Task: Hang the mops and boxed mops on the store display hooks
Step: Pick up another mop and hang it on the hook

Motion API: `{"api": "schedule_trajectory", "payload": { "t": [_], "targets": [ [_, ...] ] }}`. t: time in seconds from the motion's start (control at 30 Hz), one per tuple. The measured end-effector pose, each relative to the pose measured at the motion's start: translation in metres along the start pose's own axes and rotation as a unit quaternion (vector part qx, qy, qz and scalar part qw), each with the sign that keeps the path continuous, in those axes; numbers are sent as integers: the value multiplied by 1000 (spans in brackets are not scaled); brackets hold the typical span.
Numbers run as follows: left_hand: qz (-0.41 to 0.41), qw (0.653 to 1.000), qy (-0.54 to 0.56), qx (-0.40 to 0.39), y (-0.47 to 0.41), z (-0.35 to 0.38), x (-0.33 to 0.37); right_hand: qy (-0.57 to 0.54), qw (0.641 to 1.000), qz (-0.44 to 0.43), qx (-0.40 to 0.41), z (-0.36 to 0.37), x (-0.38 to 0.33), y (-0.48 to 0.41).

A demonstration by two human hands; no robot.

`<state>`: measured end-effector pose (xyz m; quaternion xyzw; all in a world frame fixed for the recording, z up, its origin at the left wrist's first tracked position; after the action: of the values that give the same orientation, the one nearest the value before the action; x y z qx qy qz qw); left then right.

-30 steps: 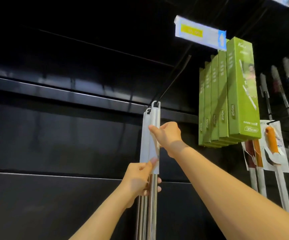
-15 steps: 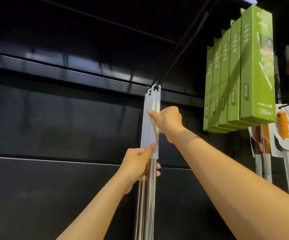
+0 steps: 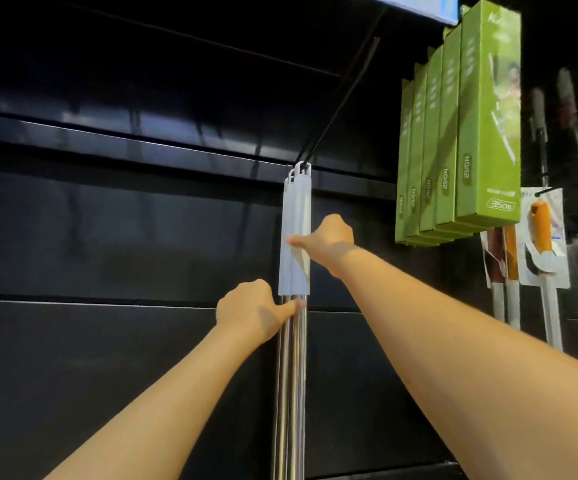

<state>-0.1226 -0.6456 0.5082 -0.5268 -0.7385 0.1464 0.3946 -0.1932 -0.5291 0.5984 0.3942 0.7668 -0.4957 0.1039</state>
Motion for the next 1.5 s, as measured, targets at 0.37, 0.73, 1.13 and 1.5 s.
{"api": "schedule_trajectory", "payload": {
  "t": [0.37, 0.73, 1.13, 1.5],
  "targets": [
    [45, 989, 83, 113, 89, 78, -32, 130, 988, 61, -61, 43, 129, 132],
    [39, 987, 154, 22, 236, 198, -48, 315, 937, 133, -74, 34, 265, 318],
    [66, 937, 67, -336, 519, 317, -12, 309, 853, 372, -196, 7, 375, 587],
    [278, 793, -45, -540, 744, 357, 92, 280, 718, 598, -222, -170, 447, 862]
  ]
}}
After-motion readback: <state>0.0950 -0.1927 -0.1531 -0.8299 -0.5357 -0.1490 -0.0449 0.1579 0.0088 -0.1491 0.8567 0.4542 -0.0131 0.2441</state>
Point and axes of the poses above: each hand's wrist, its own y-axis away from the middle knuckle, its own z-axis out of the palm, x = y × z, the point moved 9 cm from there along -y, towards the middle knuckle, and after that the axes turned 8 degrees about y, right-handed, at the moved point
